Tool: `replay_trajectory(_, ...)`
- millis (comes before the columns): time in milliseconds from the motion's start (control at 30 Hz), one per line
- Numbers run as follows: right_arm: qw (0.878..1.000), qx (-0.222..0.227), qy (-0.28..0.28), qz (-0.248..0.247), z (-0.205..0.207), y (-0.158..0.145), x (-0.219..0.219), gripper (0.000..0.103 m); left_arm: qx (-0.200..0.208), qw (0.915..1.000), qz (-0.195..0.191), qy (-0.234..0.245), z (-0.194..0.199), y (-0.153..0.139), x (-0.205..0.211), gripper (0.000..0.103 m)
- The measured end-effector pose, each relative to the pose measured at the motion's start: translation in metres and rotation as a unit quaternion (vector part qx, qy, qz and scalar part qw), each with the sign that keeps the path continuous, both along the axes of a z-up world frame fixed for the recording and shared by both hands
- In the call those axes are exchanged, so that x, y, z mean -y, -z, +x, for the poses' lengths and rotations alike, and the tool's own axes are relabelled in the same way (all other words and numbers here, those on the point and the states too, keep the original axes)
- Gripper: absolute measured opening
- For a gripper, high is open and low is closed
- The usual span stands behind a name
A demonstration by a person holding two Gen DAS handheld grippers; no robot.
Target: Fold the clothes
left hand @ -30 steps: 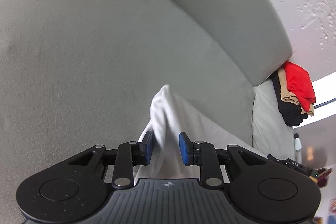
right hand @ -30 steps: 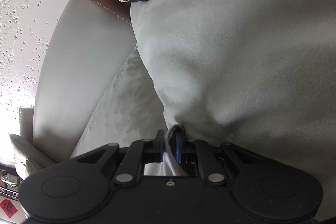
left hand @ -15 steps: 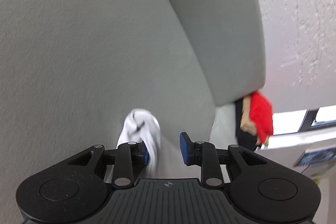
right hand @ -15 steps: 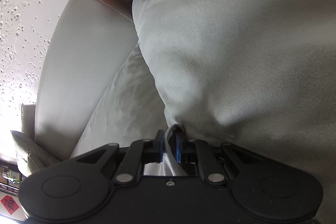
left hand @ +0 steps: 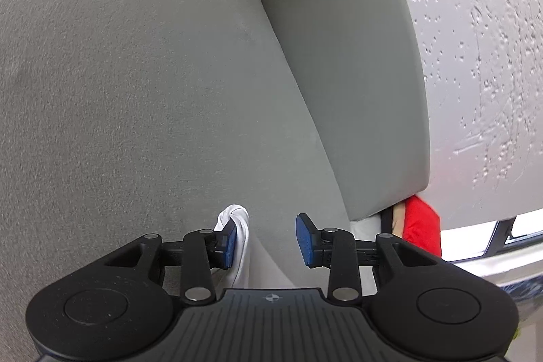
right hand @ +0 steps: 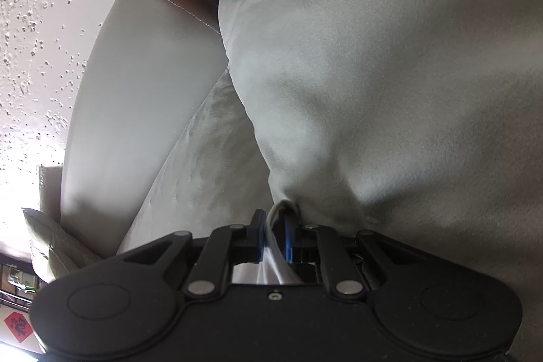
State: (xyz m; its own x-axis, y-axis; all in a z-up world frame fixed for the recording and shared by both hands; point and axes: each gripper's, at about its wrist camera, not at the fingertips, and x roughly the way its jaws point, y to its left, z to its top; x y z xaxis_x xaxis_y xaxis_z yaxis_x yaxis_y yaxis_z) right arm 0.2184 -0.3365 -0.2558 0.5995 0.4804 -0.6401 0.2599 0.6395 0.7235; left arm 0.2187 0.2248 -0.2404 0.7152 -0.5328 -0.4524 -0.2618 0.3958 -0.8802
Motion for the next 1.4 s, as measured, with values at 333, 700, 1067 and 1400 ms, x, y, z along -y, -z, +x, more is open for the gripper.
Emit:
replay_trajectory(333, 1.000, -0.001, -0.001, -0.006, -0.004, -0.005, 0.001, 0.014, -0.035, 0.9967, 0.058, -0.046, -0.013, -0.004, 0.003, 0.000)
replay_trajectory(700, 1.000, -0.004, -0.008, 0.008, -0.003, -0.002, 0.002, 0.014, -0.033, 0.9936, 0.085, -0.066, -0.026, -0.023, -0.005, 0.028)
replay_trajectory(1067, 1.000, -0.006, -0.013, 0.021, -0.003, -0.003, 0.004, 0.015, -0.028, 0.9964, 0.077, 0.022, -0.009, -0.020, 0.011, 0.025)
replay_trajectory(1400, 0.999, -0.024, -0.018, -0.019, 0.002, -0.011, -0.004, 0.010, -0.041, 0.9884, 0.135, 0.056, 0.016, -0.019, 0.025, 0.000)
